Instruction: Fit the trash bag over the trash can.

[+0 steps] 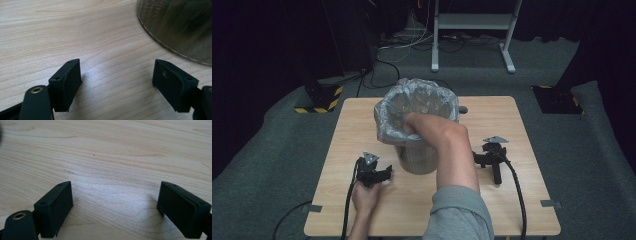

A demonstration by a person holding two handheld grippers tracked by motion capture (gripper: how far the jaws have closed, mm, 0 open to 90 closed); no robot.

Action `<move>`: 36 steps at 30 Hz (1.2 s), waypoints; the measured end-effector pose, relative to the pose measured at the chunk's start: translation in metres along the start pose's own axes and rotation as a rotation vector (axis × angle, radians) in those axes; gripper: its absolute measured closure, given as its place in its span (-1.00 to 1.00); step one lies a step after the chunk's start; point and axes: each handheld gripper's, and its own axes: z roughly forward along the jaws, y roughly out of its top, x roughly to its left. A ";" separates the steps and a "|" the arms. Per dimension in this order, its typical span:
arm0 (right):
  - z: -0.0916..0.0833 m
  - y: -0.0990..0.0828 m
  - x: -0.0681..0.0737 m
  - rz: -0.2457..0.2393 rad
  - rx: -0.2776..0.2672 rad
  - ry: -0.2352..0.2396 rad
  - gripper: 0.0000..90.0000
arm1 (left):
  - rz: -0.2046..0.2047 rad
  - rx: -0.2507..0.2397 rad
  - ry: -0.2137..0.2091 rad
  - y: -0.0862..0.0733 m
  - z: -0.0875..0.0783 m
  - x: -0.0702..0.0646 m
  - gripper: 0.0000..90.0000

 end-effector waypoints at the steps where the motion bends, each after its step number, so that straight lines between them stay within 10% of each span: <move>1: 0.000 0.000 0.000 -0.002 0.000 0.000 -0.72 | 0.003 0.001 0.000 0.000 0.000 0.000 -0.49; 36: 0.000 0.000 0.000 0.000 0.000 0.000 -0.72 | 0.013 0.004 0.002 0.000 0.001 -0.002 -0.48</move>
